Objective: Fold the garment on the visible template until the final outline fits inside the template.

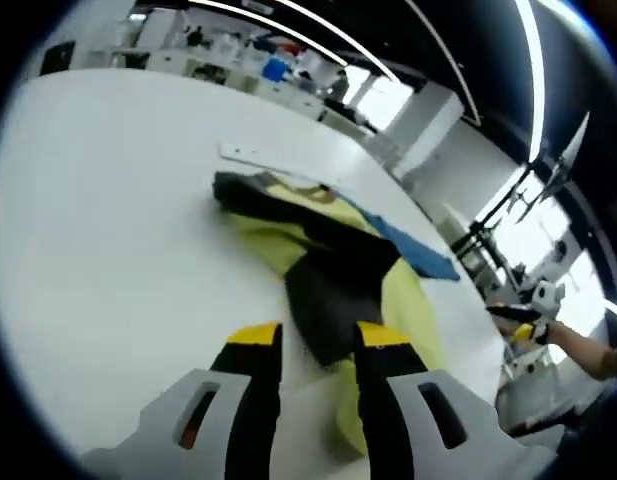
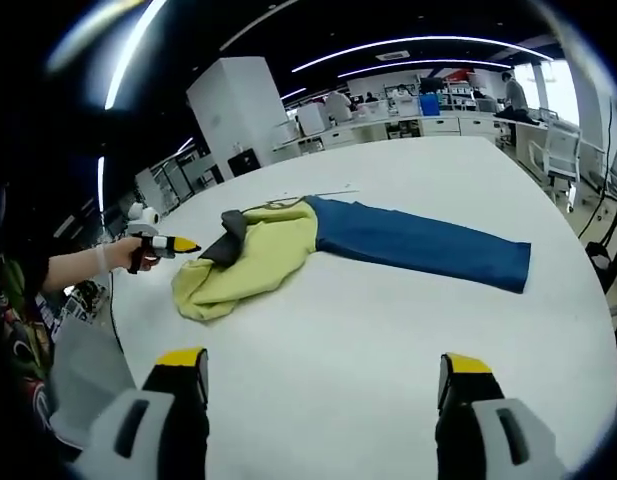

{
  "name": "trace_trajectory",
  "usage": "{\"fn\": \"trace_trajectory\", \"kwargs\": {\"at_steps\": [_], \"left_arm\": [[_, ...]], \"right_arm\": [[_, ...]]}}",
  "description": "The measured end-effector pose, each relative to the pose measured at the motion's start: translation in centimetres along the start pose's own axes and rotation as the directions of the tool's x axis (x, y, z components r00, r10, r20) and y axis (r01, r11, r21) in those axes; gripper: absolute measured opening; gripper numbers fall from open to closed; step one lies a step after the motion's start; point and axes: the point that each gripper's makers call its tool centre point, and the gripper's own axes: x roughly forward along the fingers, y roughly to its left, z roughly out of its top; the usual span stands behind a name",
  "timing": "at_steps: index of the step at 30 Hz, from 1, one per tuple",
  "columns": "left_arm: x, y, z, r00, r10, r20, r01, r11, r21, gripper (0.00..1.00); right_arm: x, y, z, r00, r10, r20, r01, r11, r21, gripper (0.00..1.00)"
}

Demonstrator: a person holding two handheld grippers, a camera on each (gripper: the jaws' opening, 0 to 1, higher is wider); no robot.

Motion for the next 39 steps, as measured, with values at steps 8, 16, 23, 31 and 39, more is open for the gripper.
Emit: {"fn": "trace_trajectory", "kwargs": {"at_steps": [8,16,23,31,39], "left_arm": [[0.5,0.3,-1.2,1.000,-0.028,-0.006,0.027,0.989,-0.149,0.22],[1.0,0.0,-1.4,0.999,-0.053,0.006,0.053,0.966,-0.253,0.20],[1.3,0.2,-1.0,0.997,-0.061,0.051,0.075,0.938,-0.338,0.05],[1.0,0.3,-0.8,0.997,-0.045,0.061,0.062,0.946,-0.318,0.00],[-1.0,0.0,1.1,0.993,-0.037,0.113,0.067,0.961,-0.268,0.00]], "right_arm": [[0.0,0.0,-0.2,1.000,-0.001,-0.002,0.001,1.000,0.001,0.96],[-0.3,-0.1,-0.1,1.000,-0.004,0.003,0.004,1.000,0.006,0.96],[-0.2,0.1,-0.2,1.000,-0.003,0.003,0.003,1.000,0.004,0.95],[-0.2,0.2,-0.1,1.000,-0.002,0.005,0.002,1.000,0.006,0.95],[-0.2,0.4,0.0,1.000,-0.001,0.006,0.001,1.000,0.003,0.95]]}}
